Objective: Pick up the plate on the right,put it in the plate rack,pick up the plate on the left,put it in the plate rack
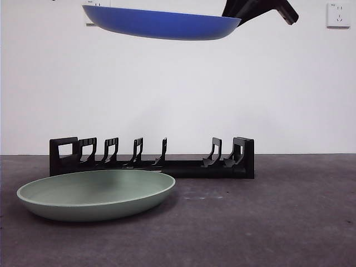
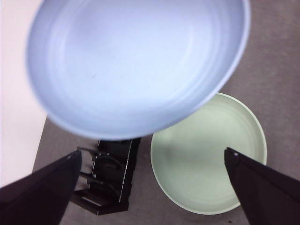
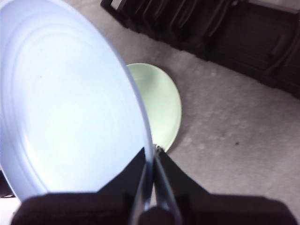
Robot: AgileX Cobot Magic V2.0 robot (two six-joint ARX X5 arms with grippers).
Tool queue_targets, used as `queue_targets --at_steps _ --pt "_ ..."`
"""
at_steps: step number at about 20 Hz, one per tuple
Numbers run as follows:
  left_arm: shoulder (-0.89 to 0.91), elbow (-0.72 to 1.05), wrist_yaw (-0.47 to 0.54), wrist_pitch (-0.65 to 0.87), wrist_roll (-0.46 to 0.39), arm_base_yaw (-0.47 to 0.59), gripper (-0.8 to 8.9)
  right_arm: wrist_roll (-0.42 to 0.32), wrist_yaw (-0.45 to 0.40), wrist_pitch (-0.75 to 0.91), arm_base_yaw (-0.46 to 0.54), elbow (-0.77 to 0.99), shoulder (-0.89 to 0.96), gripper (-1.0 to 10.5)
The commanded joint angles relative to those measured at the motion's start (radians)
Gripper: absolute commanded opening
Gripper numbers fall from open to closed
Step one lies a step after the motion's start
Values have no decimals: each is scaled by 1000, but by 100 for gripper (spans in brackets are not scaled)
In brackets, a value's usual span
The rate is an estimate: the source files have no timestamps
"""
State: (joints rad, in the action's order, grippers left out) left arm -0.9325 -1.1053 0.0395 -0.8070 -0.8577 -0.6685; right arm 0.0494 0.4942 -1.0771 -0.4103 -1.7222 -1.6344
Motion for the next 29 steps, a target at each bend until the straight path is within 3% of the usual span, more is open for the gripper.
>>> queue_targets --at_steps 1,9,13,16,17,29 --pt "-11 0 40 -20 -92 -36 601 27 26 7 -10 -3 -7 -13" --pt "-101 0 159 6 -168 -152 571 25 68 -41 -10 -3 -9 -12" --pt "-127 0 171 38 -168 -171 367 18 68 -53 -10 -3 -9 -12" --pt "-133 0 171 34 -167 -181 54 14 67 -51 -10 -3 -9 -12" --pt "-132 0 170 34 -167 -185 -9 14 67 -50 -9 -3 -9 -12" --pt "-132 0 167 12 -148 -228 -8 10 36 -42 -9 -3 -9 -12"
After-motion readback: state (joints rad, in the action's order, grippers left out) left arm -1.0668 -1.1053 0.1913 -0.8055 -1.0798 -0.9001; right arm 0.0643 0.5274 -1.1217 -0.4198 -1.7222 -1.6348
